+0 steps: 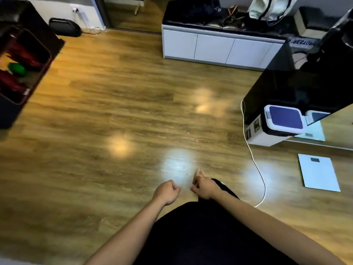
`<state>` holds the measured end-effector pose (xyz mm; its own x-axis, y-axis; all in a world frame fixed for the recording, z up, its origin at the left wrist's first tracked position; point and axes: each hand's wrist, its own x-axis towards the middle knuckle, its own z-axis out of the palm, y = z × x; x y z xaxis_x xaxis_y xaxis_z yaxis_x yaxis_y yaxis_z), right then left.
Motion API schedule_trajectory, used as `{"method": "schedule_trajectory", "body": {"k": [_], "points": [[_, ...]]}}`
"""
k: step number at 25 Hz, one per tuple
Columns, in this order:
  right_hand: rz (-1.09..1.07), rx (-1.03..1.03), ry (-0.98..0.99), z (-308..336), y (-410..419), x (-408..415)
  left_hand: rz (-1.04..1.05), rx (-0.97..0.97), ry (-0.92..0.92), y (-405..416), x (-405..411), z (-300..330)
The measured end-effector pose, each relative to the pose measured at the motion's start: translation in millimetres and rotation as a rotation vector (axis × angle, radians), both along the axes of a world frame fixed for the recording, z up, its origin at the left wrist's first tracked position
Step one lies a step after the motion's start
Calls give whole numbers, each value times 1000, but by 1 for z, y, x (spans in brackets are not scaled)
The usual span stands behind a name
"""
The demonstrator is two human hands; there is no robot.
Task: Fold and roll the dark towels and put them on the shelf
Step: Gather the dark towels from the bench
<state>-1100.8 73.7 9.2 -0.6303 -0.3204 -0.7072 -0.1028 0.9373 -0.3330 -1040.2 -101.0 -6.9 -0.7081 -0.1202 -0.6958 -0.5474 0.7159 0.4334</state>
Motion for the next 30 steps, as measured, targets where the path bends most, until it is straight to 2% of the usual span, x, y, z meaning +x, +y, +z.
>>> {"method": "schedule_trajectory", "body": {"k": [7,11,14,18,27,30], "points": [[66,-19,-50,-20,-34,-190,111,12,-25,-25,-179,-14],[72,-60,-52,-20,-61,-321,113,-66,-1,-54,-303,3],[76,-68,-51,-12,-83,-387,115,-57,10,-69,-372,14],[44,-63,-73,-20,-111,-473,58,-10,-19,-95,-466,6],[-125,-37,3,-14,-197,-699,-88,9,117,-198,-739,16],[-217,-61,-2,-9,-216,-754,-180,-14,99,-214,-797,21]]}}
